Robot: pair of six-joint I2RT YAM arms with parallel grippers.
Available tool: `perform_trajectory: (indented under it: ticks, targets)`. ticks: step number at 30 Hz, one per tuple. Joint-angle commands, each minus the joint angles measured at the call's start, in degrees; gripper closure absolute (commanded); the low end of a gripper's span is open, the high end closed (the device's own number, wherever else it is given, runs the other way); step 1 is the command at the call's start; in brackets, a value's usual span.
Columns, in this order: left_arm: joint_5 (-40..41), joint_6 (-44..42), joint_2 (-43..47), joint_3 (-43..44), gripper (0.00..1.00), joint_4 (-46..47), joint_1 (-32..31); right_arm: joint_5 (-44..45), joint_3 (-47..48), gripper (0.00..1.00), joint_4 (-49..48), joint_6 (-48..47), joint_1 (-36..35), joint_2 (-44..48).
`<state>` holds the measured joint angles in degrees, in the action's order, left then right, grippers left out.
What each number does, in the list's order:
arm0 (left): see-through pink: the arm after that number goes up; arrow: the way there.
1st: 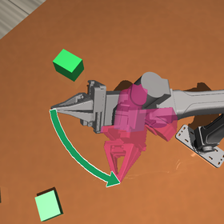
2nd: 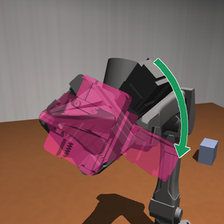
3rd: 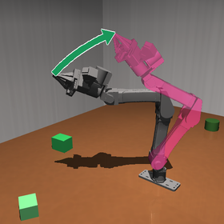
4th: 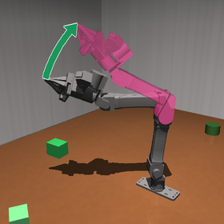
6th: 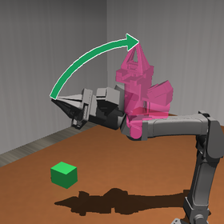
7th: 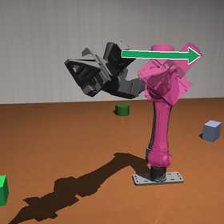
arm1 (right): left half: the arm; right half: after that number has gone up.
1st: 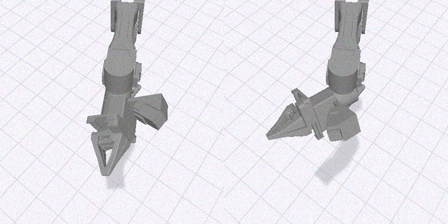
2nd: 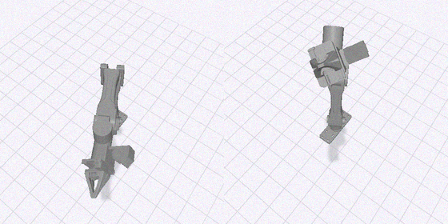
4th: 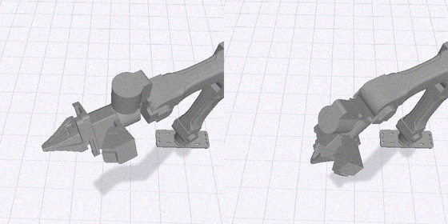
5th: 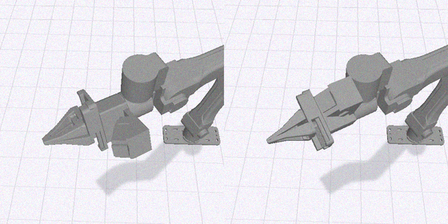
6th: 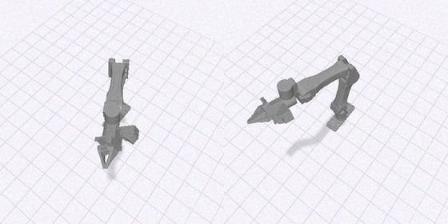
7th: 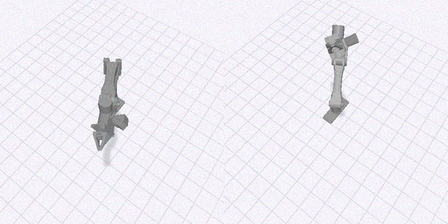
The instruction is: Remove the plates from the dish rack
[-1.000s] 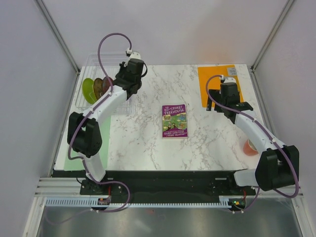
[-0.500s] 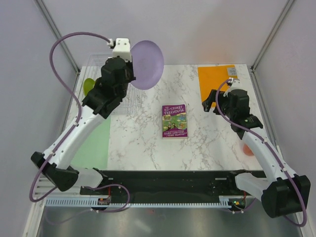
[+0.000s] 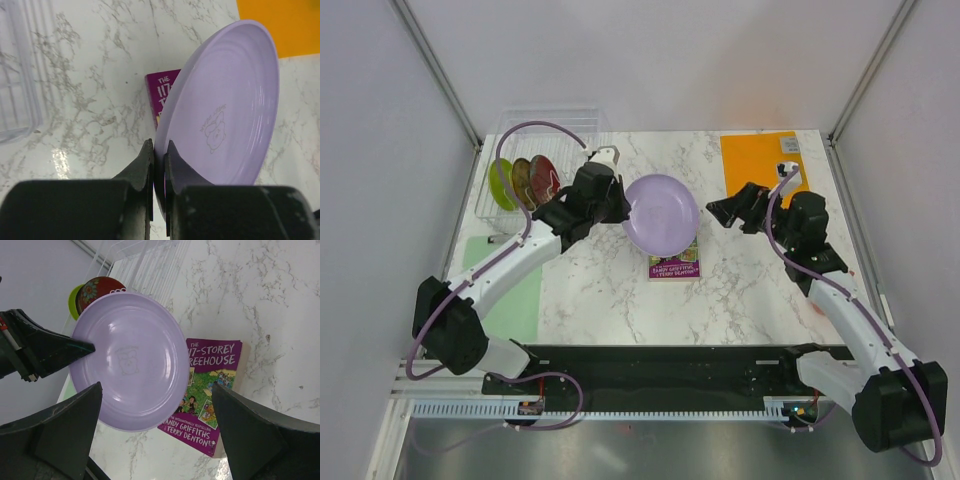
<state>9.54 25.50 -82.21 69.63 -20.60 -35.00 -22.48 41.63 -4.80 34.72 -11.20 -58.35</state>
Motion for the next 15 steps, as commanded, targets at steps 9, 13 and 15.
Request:
perform_trajectory:
  ticks: [9, 13, 15]
  targets:
    - [-10.7, 8.8, 3.6, -2.6, 0.98, 11.5, -0.1, -2.8, -3.5, 0.03, -7.8, 2.5, -0.9, -6.7]
    - [-15.1, 8.8, 4.0, -4.5, 0.98, 14.6, -0.1, -6.2, -4.6, 0.07, -12.6, 4.0, -1.1, -9.6]
    - [-18.9, 8.9, 4.4, -5.9, 0.98, 17.2, -0.1, -8.0, -5.3, 0.22, -14.9, 5.0, -1.0, -10.6]
